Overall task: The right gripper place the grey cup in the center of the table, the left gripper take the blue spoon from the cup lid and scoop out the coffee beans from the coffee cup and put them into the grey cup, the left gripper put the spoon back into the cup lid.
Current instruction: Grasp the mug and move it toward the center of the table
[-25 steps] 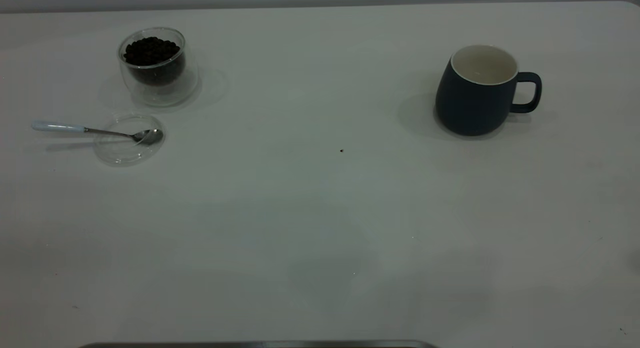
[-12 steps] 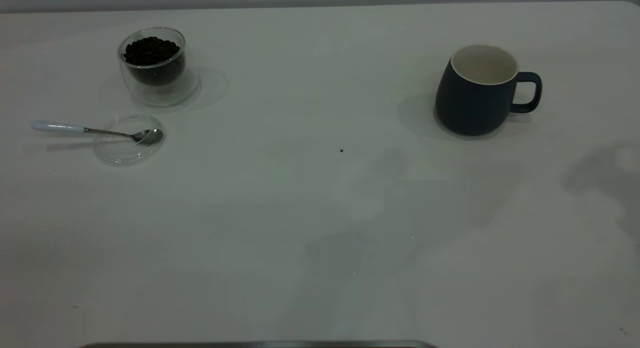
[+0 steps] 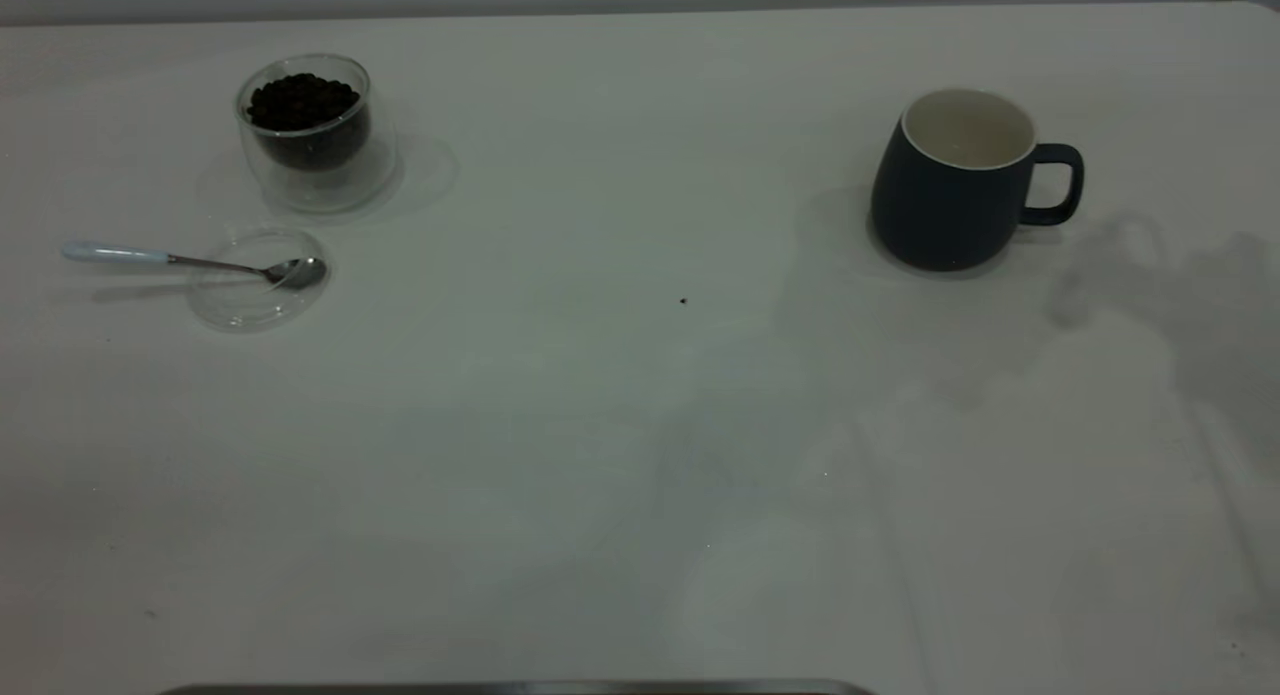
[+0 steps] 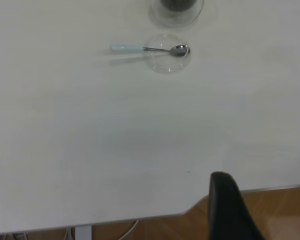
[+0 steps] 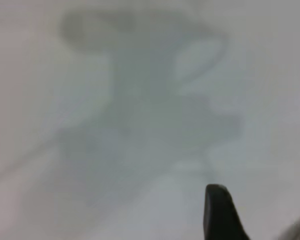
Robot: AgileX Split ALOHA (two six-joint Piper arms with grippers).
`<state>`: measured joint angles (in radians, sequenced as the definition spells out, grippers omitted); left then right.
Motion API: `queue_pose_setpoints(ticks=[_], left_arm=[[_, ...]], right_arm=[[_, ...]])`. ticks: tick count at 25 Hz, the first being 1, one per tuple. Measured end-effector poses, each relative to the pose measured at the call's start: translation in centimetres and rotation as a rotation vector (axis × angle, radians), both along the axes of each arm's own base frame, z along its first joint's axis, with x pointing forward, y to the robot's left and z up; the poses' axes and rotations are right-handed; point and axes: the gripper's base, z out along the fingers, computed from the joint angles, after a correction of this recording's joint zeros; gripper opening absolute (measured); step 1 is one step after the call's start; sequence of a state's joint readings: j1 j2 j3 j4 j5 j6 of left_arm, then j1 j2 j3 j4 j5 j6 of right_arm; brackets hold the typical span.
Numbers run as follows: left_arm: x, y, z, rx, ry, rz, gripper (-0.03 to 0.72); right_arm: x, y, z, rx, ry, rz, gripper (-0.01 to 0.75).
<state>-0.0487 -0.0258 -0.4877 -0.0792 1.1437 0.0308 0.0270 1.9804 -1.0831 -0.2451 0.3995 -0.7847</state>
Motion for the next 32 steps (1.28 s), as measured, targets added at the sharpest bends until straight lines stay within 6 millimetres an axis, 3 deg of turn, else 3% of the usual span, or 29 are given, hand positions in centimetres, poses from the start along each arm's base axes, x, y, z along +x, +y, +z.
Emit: queue_pose_setpoints(ticks=[7,14,23,32], left_arm=[[0.0,0.0,0.0,0.0,0.0,0.0,0.432],[0.0,0.0,0.0,0.001,0.0,-0.001,0.432],[0.0,0.0,0.0,0.001,0.0,-0.001,0.432],[0.0,0.0,0.0,0.001,0.0,-0.001,0.432]], right_arm=[[3.8,3.0,-4.5,-0.024,0.004,0.164,0.363],[5.3,6.1,-7.5,-0.038,0.001,0.288,0.363],[5.1,9.7,-7.7,-0.033,-0.037,0.385,0.363],[3.6,16.9,-7.4,0.018,-0.119,0.527,0.363]])
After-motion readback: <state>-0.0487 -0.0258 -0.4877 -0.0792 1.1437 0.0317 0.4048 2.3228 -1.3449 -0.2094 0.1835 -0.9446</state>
